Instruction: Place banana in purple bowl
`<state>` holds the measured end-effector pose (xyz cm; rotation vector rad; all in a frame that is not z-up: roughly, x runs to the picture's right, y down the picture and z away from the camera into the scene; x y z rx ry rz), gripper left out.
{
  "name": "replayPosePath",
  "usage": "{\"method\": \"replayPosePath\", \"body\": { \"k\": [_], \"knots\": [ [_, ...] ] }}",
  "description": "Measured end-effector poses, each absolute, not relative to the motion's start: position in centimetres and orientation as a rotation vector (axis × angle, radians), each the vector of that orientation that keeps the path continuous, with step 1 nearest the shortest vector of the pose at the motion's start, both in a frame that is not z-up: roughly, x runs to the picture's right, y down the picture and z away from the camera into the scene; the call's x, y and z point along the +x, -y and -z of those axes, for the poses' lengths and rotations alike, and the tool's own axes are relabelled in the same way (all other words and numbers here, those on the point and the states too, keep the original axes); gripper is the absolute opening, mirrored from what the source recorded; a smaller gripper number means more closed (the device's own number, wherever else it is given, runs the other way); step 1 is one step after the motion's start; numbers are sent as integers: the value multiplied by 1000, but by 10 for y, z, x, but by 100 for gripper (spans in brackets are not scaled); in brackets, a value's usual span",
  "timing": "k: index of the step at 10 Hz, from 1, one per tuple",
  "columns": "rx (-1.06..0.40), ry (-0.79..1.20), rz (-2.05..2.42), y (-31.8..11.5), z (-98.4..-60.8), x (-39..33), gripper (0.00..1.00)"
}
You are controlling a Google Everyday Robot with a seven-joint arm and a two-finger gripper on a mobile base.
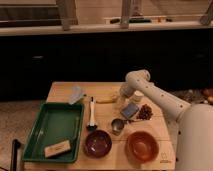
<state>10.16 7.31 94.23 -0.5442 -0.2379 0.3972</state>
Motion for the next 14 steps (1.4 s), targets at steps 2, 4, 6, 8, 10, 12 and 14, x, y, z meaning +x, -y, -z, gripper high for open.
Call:
{"method": "replayPosePath", "body": {
  "k": [2,4,6,8,10,12,14],
  "knots": [
    [-554,267,-372,-74,-946,89,80],
    [-566,291,-343,-74,-950,75,80],
    [-576,311,-314,-73,-953,63,80],
    [-582,331,-281,-72,-954,48,79],
    [-584,347,-267,-74,-955,44,64],
    [-591,359,-257,-77,-957,39,42],
    [-595,355,-254,-80,-959,40,22]
  ]
}}
